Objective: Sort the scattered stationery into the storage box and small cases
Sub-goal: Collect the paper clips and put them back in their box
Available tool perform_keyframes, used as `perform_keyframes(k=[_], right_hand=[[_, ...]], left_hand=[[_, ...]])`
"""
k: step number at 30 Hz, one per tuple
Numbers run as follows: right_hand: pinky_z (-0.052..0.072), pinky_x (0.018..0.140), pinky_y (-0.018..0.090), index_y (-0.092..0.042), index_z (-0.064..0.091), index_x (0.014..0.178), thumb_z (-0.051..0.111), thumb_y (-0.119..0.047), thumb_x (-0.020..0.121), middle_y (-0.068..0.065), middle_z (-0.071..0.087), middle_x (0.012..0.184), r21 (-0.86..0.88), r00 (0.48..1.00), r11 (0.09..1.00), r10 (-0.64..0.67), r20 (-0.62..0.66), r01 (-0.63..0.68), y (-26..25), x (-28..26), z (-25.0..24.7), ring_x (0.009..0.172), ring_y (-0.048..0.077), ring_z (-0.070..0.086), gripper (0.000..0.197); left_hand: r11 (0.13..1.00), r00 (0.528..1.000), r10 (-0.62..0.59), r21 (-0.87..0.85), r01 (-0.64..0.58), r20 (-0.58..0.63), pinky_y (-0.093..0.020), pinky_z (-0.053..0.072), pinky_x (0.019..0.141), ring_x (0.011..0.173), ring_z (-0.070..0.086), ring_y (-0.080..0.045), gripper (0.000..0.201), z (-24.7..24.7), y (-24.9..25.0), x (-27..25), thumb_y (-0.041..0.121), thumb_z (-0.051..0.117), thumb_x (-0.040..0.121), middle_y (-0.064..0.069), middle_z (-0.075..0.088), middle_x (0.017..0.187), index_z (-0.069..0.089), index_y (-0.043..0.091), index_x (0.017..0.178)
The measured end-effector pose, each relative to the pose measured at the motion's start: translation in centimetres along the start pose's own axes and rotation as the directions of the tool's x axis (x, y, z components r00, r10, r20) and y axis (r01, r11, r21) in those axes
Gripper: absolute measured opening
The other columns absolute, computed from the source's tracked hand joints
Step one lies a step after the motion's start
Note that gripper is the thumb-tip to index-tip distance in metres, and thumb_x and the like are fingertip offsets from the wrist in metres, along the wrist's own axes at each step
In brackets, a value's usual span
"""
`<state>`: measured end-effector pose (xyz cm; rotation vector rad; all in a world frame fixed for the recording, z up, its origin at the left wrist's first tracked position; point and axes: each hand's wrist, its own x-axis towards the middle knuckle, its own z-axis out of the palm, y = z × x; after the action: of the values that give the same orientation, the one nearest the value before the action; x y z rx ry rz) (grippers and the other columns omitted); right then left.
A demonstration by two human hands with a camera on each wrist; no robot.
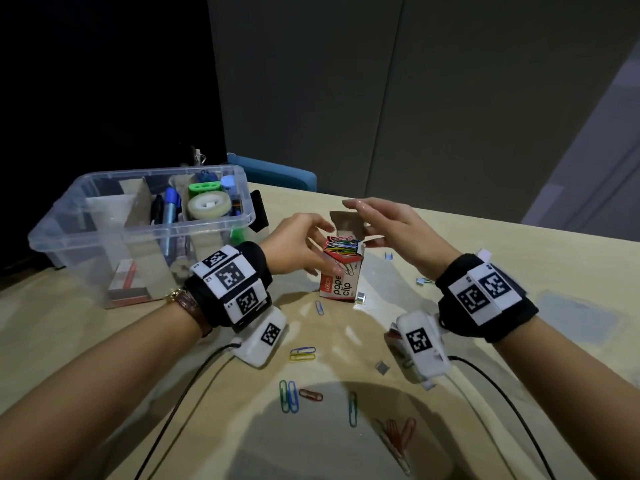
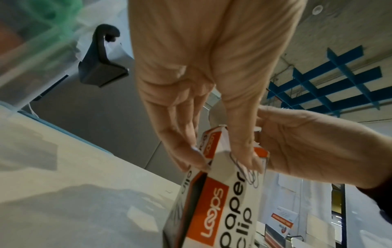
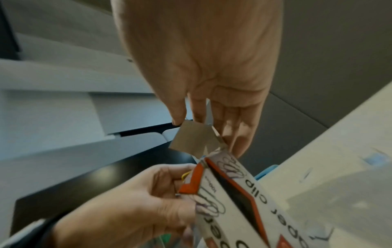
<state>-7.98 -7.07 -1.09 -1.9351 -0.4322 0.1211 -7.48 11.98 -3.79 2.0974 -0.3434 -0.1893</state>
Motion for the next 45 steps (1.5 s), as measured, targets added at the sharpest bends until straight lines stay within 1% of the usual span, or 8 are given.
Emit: perform_keyframes(k=[4, 7, 12, 22, 27, 31, 37, 45], right_hand=[[0.054, 0.091, 0.03, -0.021, 0.064, 0.128, 0.059, -0.022, 0.096, -0.001, 0.068, 0.115, -0.31, 0.959, 0.91, -0.283, 0.016, 0.274, 1.3, -0.7, 0.4, 0.105, 0.01, 0.064, 0.032], [0.053, 0.089, 0.029, -0.023, 0.062, 0.131, 0.063, -0.017, 0.094, -0.004, 0.066, 0.116, -0.394, 0.942, 0.861, -0.335, 0.034, 0.321, 2.0, -1.3, 0.4, 0.106, 0.008, 0.061, 0.037], [0.055, 0.087, 0.035, -0.027, 0.062, 0.129, 0.069, -0.012, 0.089, -0.009, 0.067, 0.118, -0.407, 0.932, 0.855, -0.361, -0.018, 0.323, 2.7, -1.8, 0.9, 0.106, 0.008, 0.062, 0.044], [0.058, 0.082, 0.037, -0.028, 0.066, 0.124, 0.067, -0.006, 0.087, -0.01, 0.068, 0.115, -0.383, 0.941, 0.881, -0.33, -0.076, 0.278, 2.4, -2.1, 1.0, 0.106, 0.008, 0.063, 0.043], [0.058, 0.077, 0.033, -0.026, 0.068, 0.121, 0.069, -0.004, 0.086, -0.01, 0.071, 0.11, -0.387, 0.95, 0.887, -0.303, -0.079, 0.251, 2.2, -1.9, 0.7, 0.103, 0.005, 0.064, 0.042], [0.059, 0.077, 0.03, -0.022, 0.073, 0.114, 0.076, -0.014, 0.083, -0.005, 0.074, 0.102, -0.345, 0.941, 0.908, -0.303, -0.15, 0.237, 2.2, -1.8, 1.1, 0.096, 0.005, 0.067, 0.032], [0.058, 0.08, 0.032, -0.029, 0.077, 0.094, 0.083, -0.023, 0.075, -0.013, 0.074, 0.088, -0.344, 0.926, 0.918, -0.291, -0.241, 0.199, 2.2, -1.3, 2.0, 0.087, 0.002, 0.068, 0.022], [0.056, 0.084, 0.027, -0.025, 0.076, 0.101, 0.078, -0.016, 0.081, -0.01, 0.073, 0.094, -0.328, 0.931, 0.928, -0.265, -0.252, 0.176, 1.7, -1.2, 1.7, 0.091, 0.004, 0.067, 0.022]], left_hand=[[0.995, 0.994, 0.104, -0.007, -0.104, -0.017, -0.03, 0.059, 0.06, 0.081, 0.071, -0.016, 0.047, 0.0, -0.4, -0.1, 0.01, 0.086, 0.068, 0.001, 0.07, 0.093, 0.065, 0.011, 0.109], [0.991, 0.99, 0.136, -0.002, -0.136, -0.04, -0.028, 0.058, 0.058, 0.08, 0.071, -0.015, 0.042, 0.1, -0.4, -0.2, 0.01, 0.086, 0.068, 0.0, 0.071, 0.094, 0.067, 0.01, 0.106], [0.988, 0.987, 0.155, 0.006, -0.155, -0.042, -0.025, 0.056, 0.056, 0.079, 0.071, -0.015, 0.042, 0.2, -0.5, -0.2, 0.009, 0.086, 0.068, -0.001, 0.071, 0.092, 0.068, 0.006, 0.106], [0.986, 0.985, 0.167, 0.017, -0.167, -0.037, -0.028, 0.058, 0.056, 0.077, 0.071, -0.015, 0.041, 0.3, -0.5, -0.2, 0.01, 0.086, 0.069, -0.005, 0.07, 0.095, 0.069, 0.005, 0.105], [0.986, 0.985, 0.17, 0.01, -0.169, -0.036, -0.027, 0.057, 0.055, 0.077, 0.07, -0.013, 0.037, 0.4, -0.5, -0.3, 0.011, 0.085, 0.071, -0.002, 0.069, 0.092, 0.07, 0.005, 0.104], [0.982, 0.982, 0.187, 0.012, -0.187, -0.036, -0.03, 0.059, 0.056, 0.076, 0.068, -0.009, 0.03, 0.5, -0.5, -0.5, 0.016, 0.081, 0.075, 0.002, 0.069, 0.089, 0.07, 0.01, 0.102], [0.979, 0.978, 0.203, 0.048, -0.2, -0.049, -0.028, 0.059, 0.056, 0.086, 0.07, -0.018, 0.033, 0.7, -0.6, -0.3, 0.017, 0.082, 0.075, -0.005, 0.071, 0.094, 0.071, 0.007, 0.104], [0.981, 0.981, 0.193, 0.028, -0.192, -0.022, -0.024, 0.057, 0.055, 0.083, 0.07, -0.014, 0.032, 0.6, -0.6, -0.4, 0.011, 0.08, 0.075, -0.004, 0.071, 0.097, 0.07, 0.006, 0.105]])
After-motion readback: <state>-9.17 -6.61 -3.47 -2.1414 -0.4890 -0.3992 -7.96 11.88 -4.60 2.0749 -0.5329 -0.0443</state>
